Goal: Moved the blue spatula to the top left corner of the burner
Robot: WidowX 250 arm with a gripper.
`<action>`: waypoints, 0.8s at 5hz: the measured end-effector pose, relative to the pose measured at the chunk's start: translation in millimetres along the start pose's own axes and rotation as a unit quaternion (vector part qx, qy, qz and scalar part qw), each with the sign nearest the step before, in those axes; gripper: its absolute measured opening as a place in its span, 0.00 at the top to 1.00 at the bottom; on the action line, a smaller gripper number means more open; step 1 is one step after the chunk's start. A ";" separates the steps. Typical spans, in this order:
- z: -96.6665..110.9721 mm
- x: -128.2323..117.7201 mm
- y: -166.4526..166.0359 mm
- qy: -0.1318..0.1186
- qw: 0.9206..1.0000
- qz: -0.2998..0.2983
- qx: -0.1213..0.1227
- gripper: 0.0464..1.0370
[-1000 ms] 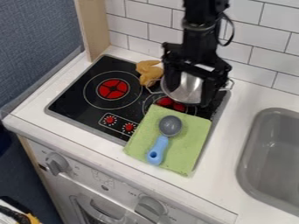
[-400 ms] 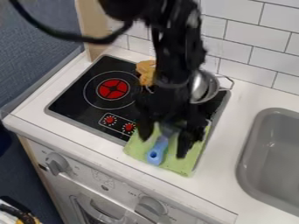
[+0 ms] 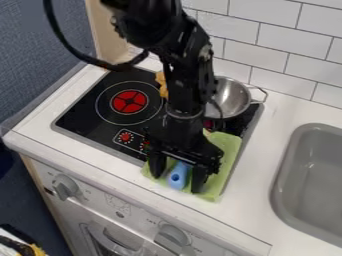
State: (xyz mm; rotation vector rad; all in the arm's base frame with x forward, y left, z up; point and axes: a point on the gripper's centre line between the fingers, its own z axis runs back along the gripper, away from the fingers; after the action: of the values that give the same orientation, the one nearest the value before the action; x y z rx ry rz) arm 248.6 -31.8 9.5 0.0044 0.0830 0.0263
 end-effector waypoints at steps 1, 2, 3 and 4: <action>0.4 -0.1 0.2 0.000 1.000 -0.008 -0.001 0.37; 4.3 1.1 -1.7 -0.001 1.000 -0.022 0.008 0.62; 18.5 -0.3 -5.5 -0.015 0.999 -0.026 0.013 0.56; 19.7 -2.0 -5.6 -0.011 1.000 -0.025 0.012 0.39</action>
State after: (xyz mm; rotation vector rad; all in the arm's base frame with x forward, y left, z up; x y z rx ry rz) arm 248.4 -37.5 29.3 0.0274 0.0609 -0.0255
